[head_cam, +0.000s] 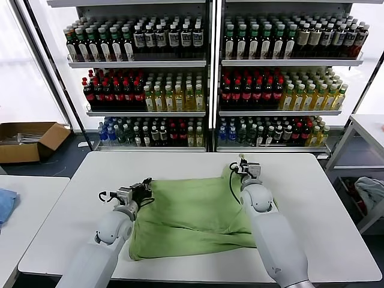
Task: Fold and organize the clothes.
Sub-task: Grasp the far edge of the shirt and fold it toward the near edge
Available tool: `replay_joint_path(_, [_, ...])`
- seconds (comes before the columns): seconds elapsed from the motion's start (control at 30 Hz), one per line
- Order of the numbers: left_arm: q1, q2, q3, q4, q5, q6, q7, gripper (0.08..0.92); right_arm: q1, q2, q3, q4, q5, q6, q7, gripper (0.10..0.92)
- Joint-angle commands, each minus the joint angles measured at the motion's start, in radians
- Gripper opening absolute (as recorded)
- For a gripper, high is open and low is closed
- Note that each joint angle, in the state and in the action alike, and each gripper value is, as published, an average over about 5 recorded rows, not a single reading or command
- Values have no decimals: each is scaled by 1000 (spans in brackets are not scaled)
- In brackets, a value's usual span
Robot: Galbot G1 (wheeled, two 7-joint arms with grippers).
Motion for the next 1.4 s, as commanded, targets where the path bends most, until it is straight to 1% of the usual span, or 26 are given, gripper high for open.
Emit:
replay_joint_path(0.03, [139, 48, -31, -159, 24, -38, 2, 90, -176, -56, 7, 289, 7, -1, 34, 107])
replay_joint_path(0.23, [254, 65, -61, -247, 60, -41, 11, 90, -355, -63, 65, 410, 14, -10, 61, 107])
replay_joint_path(0.4, [333, 57, -76, -296, 90, -44, 26, 90, -476, -86, 77, 505, 6, -27, 57, 107])
replay_joint_path(0.5, [374, 50, -79, -316, 108, -46, 31, 90, -526, -92, 77, 538, -4, -28, 54, 107])
replay_joint_path(1.0, [472, 33, -88, -382, 167, -43, 39, 90, -630, -86, 145, 563, -20, -29, 61, 107])
replay_joint_path(1.23, [468, 23, -98, -345, 197, -46, 51, 90, -666, -82, 146, 559, -42, -26, 59, 107])
replay_joint_path(1.4, [474, 27, -107, -348, 207, -46, 57, 90, -679, -77, 139, 546, -63, -26, 59, 107])
